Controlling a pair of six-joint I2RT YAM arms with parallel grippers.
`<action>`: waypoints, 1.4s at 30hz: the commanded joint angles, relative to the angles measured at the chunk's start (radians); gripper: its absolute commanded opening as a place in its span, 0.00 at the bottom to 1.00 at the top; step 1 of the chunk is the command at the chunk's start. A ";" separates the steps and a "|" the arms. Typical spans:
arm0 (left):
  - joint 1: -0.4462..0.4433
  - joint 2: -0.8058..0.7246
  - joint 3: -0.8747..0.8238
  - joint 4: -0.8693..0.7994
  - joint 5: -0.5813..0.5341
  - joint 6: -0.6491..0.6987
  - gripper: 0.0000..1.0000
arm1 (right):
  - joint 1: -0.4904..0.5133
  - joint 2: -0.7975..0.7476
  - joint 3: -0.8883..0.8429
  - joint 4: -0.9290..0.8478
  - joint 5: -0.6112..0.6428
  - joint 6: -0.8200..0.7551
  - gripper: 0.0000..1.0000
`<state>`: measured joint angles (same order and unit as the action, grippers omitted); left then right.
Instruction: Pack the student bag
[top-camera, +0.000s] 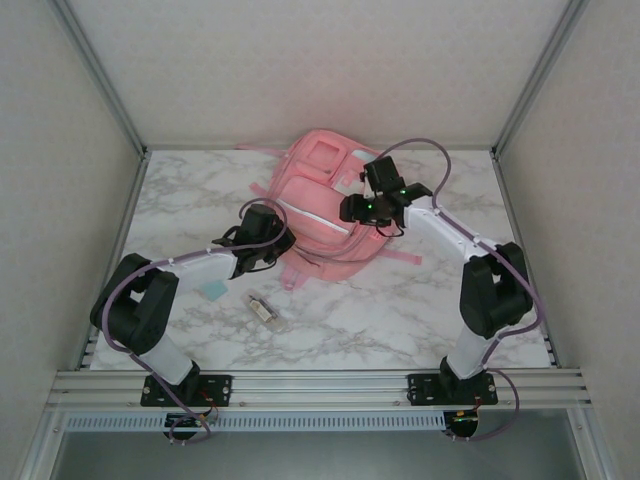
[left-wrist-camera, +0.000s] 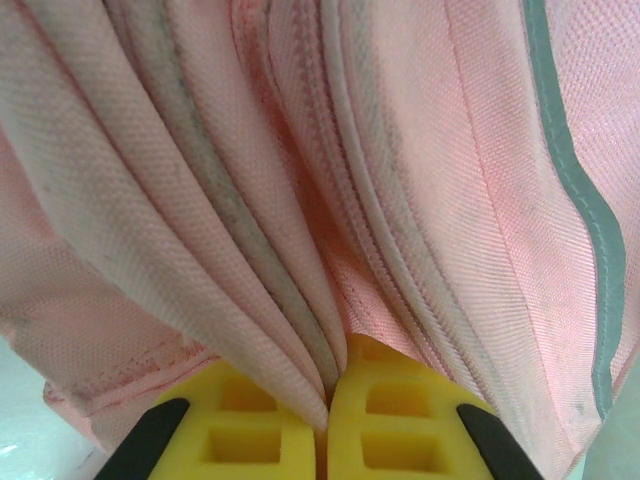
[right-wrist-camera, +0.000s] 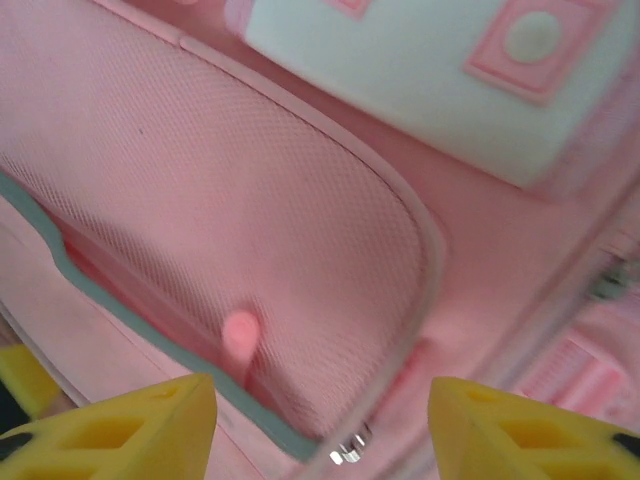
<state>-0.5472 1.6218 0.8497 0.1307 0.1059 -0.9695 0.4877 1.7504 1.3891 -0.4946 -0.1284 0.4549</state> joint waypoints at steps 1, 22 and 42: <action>-0.010 -0.025 0.012 0.016 -0.016 0.010 0.00 | -0.004 0.064 0.031 0.084 -0.063 0.105 0.56; -0.027 -0.013 0.032 0.061 -0.026 -0.030 0.00 | 0.051 -0.038 -0.134 0.112 0.167 0.273 0.64; -0.040 0.011 0.051 0.078 -0.026 -0.041 0.00 | 0.133 0.016 -0.132 0.224 -0.034 0.324 0.56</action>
<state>-0.5625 1.6230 0.8513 0.1371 0.0681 -1.0080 0.5503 1.8107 1.3006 -0.3176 -0.0322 0.7219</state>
